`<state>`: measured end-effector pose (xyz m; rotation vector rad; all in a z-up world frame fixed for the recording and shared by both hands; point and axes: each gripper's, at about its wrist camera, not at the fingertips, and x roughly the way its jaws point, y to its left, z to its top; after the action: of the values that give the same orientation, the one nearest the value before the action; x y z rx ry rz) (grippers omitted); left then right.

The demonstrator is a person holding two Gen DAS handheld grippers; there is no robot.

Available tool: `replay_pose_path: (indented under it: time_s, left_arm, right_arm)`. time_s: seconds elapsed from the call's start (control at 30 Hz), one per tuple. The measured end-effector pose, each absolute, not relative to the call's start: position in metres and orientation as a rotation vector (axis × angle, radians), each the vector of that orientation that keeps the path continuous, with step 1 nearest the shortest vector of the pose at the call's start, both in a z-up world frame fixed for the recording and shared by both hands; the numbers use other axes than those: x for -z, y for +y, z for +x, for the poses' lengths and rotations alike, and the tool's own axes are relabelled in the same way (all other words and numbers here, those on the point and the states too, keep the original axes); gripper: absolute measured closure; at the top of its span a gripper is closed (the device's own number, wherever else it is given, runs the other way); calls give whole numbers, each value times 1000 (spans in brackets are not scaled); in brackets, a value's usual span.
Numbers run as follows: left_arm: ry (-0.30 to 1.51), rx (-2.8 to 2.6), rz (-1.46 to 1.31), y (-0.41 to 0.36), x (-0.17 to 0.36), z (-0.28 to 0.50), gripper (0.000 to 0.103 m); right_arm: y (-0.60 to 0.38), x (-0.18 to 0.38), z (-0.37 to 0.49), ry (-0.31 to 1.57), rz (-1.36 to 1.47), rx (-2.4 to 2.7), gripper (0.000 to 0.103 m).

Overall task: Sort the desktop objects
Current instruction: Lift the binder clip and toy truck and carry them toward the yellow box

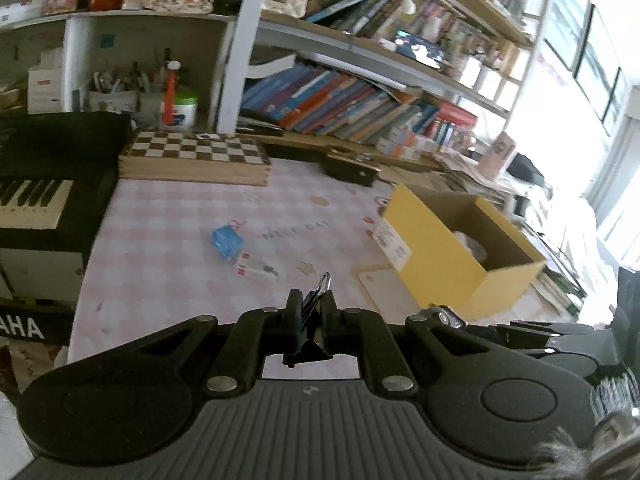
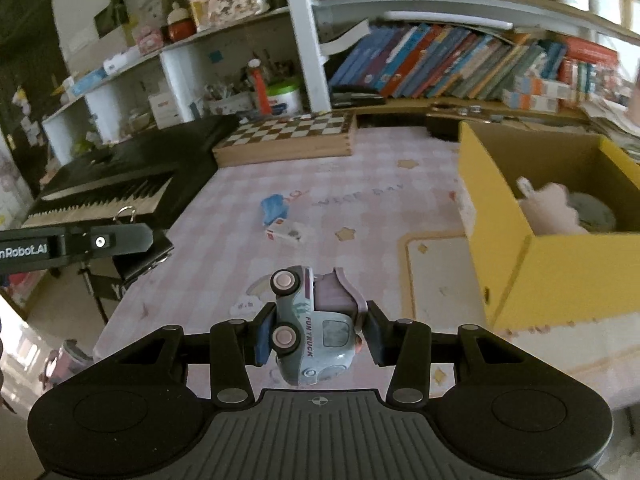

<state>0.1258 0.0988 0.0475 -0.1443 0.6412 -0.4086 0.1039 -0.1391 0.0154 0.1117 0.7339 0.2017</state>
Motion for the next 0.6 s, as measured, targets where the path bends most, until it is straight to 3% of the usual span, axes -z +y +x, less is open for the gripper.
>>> replay_pose_path:
  time_s: [0.6]
  left_arm:
    - [666,590,-115,71,-42,78,95]
  right_arm:
    - [-163,-12,26,744,172,-15,58]
